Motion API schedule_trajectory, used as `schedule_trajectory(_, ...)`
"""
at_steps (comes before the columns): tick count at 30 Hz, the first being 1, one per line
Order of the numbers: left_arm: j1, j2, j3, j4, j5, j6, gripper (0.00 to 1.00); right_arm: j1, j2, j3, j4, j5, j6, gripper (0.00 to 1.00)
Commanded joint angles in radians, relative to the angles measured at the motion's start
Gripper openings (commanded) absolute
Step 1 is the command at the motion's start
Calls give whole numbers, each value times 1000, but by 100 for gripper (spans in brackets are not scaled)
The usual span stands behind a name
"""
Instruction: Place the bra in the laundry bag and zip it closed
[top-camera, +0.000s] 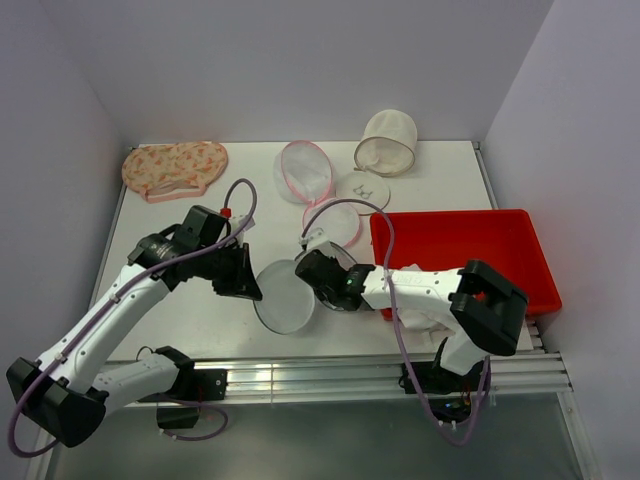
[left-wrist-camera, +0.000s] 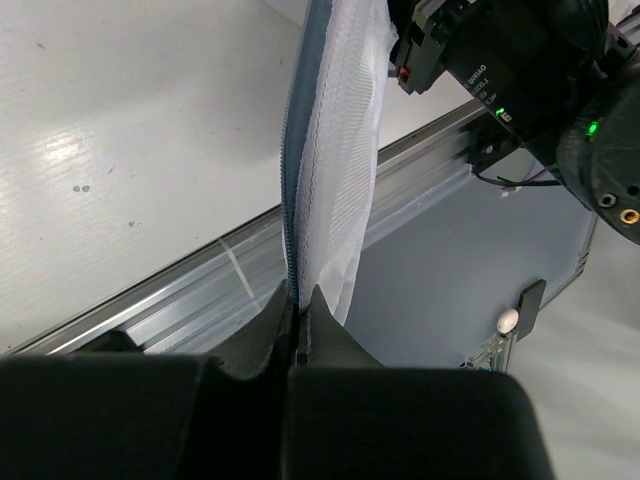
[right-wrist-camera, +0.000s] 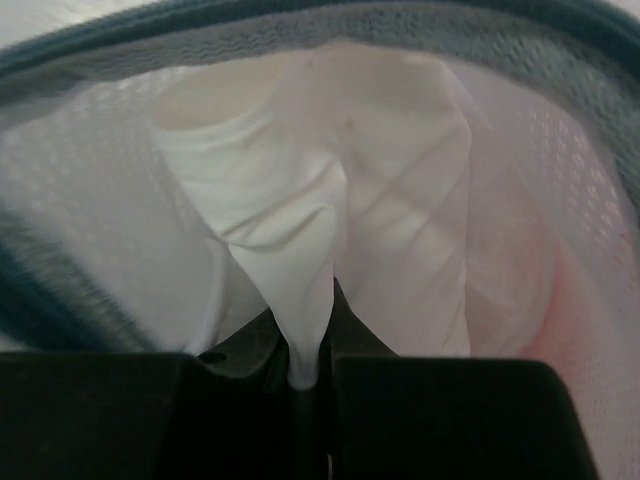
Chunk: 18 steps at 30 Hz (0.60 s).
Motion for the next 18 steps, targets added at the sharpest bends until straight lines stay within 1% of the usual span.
schedule_trajectory(1,3,-38,54,-4,-22,24,0,-6,26,46,-89,95,47,0)
schedule_trajectory(7,1,-61,25,-6,-20,24,0,-10,75,144,-214,244,85,0)
schedule_trajectory(9,1,-67,23,-3,-16,25,0,-8,117,188,-250,266,88,0)
schedule_trajectory(11,-5,-73,25,-4,-16,24,0,-8,147,208,-250,269,89,0)
schedule_trajectory(15,-14,-72,32,-7,-24,25,0,-10,158,204,-216,234,88,0)
schedule_trajectory(16,-16,-73,32,-7,-24,27,0,-10,154,204,-215,226,93,6)
schedule_trajectory(17,-16,-70,32,-7,-24,28,0,-10,137,199,-212,208,95,9)
schedule_trajectory(18,-16,-70,29,-7,-24,28,0,-10,125,196,-199,192,92,19)
